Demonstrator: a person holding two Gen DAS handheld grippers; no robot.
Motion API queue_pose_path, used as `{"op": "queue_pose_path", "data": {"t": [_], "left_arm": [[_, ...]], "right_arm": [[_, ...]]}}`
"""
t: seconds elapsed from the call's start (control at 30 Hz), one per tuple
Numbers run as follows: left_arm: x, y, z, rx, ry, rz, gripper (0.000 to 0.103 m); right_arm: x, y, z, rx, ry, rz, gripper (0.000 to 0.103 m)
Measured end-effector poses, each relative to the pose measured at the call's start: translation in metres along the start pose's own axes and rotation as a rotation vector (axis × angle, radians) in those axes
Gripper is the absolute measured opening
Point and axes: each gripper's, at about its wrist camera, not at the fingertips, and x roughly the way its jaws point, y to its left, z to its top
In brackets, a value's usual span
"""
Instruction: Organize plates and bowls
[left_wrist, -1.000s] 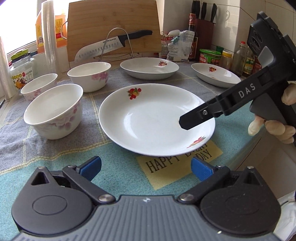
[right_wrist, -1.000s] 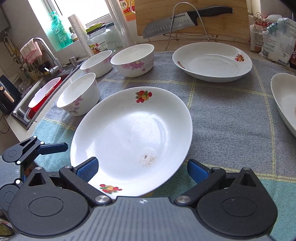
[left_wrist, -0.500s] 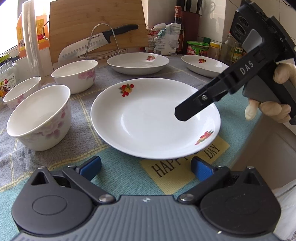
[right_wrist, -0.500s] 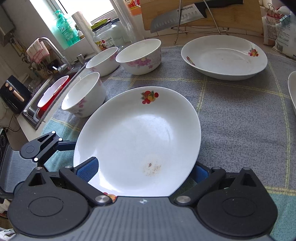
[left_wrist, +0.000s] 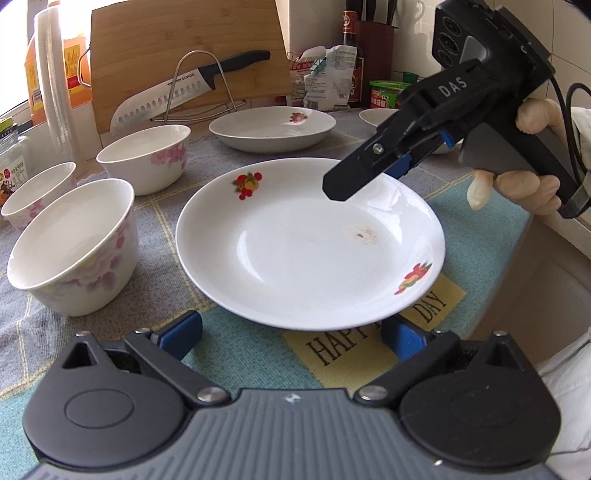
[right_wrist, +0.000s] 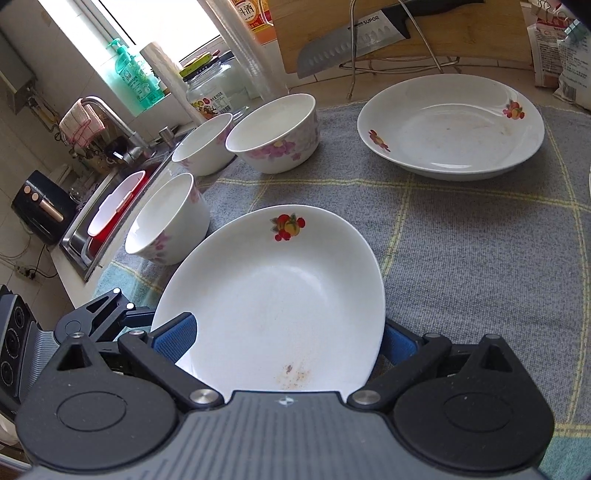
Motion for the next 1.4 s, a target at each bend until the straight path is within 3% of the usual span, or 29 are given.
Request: {"op": "queue_pose_path", "data": {"t": [0.27, 0.87, 1.4], "left_arm": [[0.003, 0.003, 0.002, 0.023, 0.004, -0.021, 0.103], [0.005, 0.003, 0.006, 0.145, -0.003, -0.089, 0.102], [0.010, 0.003, 0.011, 0.143, 0.027, -0.091, 0.102]], "right_arm": [[0.006, -0.009, 0.008, 0.056, -0.013, 0.051, 0.103], [0.010, -0.009, 0.011, 0.074, -0.030, 0.067, 0.102], [0.008, -0.009, 0.012, 0.075, -0.012, 0.064, 0.102]]}}
